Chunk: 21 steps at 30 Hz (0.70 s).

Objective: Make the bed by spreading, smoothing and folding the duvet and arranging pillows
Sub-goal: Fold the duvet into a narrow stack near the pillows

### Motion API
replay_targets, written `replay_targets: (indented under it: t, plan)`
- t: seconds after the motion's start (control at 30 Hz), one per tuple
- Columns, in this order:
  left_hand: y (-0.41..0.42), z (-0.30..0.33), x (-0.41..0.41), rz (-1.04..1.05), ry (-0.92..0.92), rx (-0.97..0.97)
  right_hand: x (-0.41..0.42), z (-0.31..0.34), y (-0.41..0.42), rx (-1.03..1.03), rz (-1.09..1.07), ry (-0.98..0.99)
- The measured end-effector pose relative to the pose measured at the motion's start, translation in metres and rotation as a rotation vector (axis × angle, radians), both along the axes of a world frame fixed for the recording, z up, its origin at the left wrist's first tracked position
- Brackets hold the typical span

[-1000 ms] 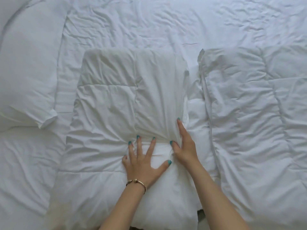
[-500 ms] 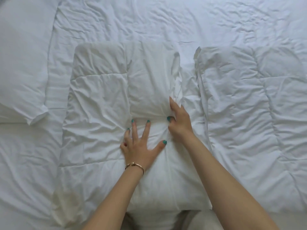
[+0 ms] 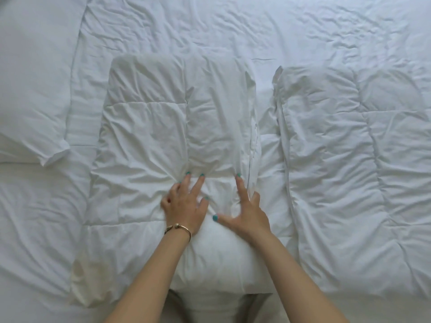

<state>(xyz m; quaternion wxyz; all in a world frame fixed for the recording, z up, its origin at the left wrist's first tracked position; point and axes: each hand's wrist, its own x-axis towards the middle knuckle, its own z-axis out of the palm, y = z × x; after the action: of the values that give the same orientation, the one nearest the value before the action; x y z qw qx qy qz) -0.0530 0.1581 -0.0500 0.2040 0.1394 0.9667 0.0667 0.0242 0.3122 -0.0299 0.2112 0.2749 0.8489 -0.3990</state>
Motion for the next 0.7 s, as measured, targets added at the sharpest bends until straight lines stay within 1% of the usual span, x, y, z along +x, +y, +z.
replay_targets:
  t: [0.1, 0.17, 0.23, 0.3, 0.37, 0.43, 0.47, 0.5, 0.53, 0.57, 0.63, 0.67, 0.7]
  plan:
    - [-0.012, -0.008, 0.011, -0.028, 0.054, -0.025, 0.005, -0.007, 0.001, -0.114, -0.055, 0.093]
    - [-0.01, -0.01, 0.017, -0.031, 0.054, -0.061, 0.013, -0.015, 0.0, -0.131, -0.118, 0.11]
    - [-0.003, -0.008, 0.022, -0.051, 0.03, -0.119, 0.018, -0.021, -0.004, -0.072, -0.133, 0.042]
    - [0.012, -0.005, 0.02, 0.039, -0.068, -0.123, 0.015, -0.019, -0.007, 0.016, -0.088, -0.009]
    - [0.035, 0.01, 0.016, 0.179, -0.101, -0.01, 0.013, -0.014, -0.003, 0.075, -0.07, 0.012]
    - [0.058, 0.02, 0.017, 0.254, -0.082, 0.176, 0.02, -0.005, 0.012, 0.122, -0.104, 0.147]
    - [0.069, 0.025, 0.019, 0.238, -0.083, 0.246, 0.024, -0.001, 0.025, 0.177, -0.126, 0.225]
    - [0.079, 0.028, 0.022, 0.182, -0.076, 0.267, 0.029, 0.003, 0.042, 0.263, -0.139, 0.271]
    - [0.087, 0.028, 0.026, 0.116, -0.055, 0.267, 0.031, 0.005, 0.057, 0.367, -0.14, 0.274]
    - [0.098, 0.031, 0.03, 0.046, -0.009, 0.278, 0.035, 0.009, 0.077, 0.467, -0.149, 0.237]
    - [0.127, 0.037, 0.038, -0.104, 0.094, 0.364, 0.044, 0.012, 0.111, 0.58, -0.177, 0.048]
    - [0.147, 0.041, 0.042, -0.176, 0.102, 0.4, 0.05, 0.011, 0.126, 0.568, -0.194, -0.076]
    - [0.17, 0.044, 0.045, -0.239, 0.047, 0.396, 0.056, 0.01, 0.139, 0.517, -0.212, -0.184]
